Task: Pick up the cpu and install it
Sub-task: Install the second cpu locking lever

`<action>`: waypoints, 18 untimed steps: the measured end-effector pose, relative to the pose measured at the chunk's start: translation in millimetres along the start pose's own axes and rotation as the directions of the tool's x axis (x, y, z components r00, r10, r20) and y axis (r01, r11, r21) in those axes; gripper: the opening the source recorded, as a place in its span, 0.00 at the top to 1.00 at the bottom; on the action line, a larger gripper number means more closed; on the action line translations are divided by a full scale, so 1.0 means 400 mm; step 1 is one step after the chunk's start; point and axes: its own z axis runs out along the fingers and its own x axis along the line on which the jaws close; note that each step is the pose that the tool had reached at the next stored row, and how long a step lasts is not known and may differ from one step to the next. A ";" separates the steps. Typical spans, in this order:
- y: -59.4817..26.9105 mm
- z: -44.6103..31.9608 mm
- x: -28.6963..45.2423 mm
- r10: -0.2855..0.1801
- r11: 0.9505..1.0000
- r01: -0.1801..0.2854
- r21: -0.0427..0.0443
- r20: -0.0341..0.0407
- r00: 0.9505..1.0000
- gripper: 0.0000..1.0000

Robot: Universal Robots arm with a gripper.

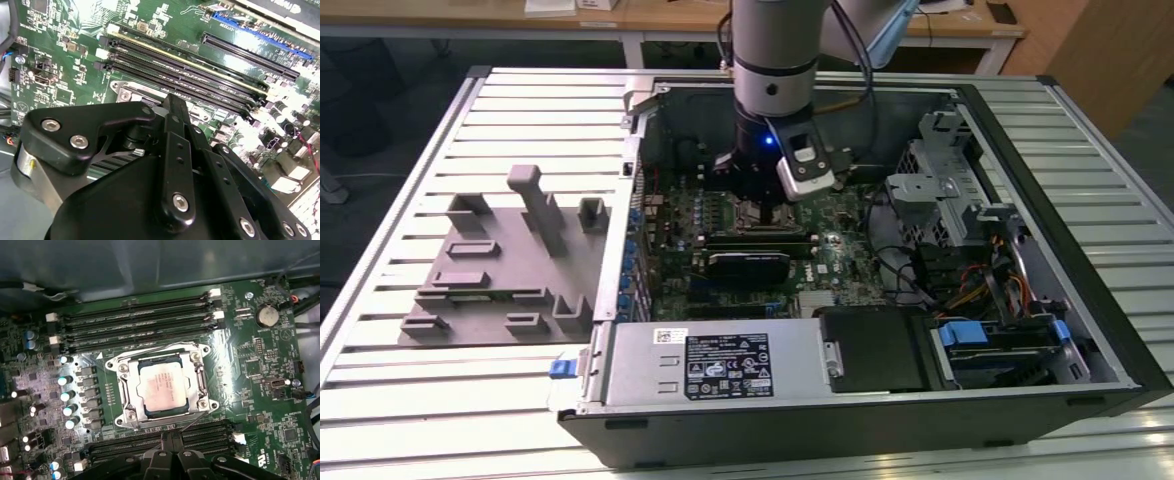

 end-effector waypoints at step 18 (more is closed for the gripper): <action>-0.019 0.011 0.042 -0.058 0.998 0.058 -0.003 0.001 0.998 0.89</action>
